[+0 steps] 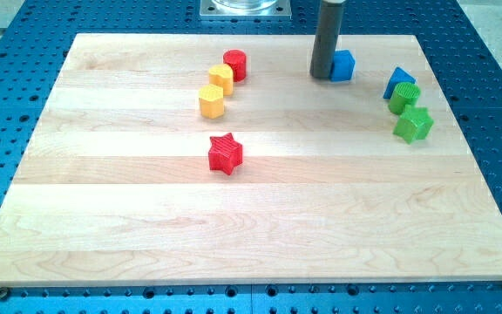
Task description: Move your arm diagonally to the green star
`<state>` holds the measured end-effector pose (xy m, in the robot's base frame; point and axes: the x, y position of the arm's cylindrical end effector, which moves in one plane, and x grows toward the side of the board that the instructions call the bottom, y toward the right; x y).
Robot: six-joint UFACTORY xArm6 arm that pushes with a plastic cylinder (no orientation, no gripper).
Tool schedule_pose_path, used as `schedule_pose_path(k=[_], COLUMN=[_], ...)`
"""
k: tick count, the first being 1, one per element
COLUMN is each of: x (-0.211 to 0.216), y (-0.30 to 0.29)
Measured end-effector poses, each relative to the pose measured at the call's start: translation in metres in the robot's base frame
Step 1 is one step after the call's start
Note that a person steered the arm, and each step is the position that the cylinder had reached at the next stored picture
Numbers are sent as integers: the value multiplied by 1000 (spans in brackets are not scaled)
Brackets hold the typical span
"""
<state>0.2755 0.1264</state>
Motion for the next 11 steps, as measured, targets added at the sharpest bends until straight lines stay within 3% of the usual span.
schedule_pose_path(k=[1, 3, 4, 6, 8, 9, 10, 11], x=[-23, -33, 9, 13, 15, 18, -4, -65], y=[26, 16, 59, 64, 38, -10, -76, -87])
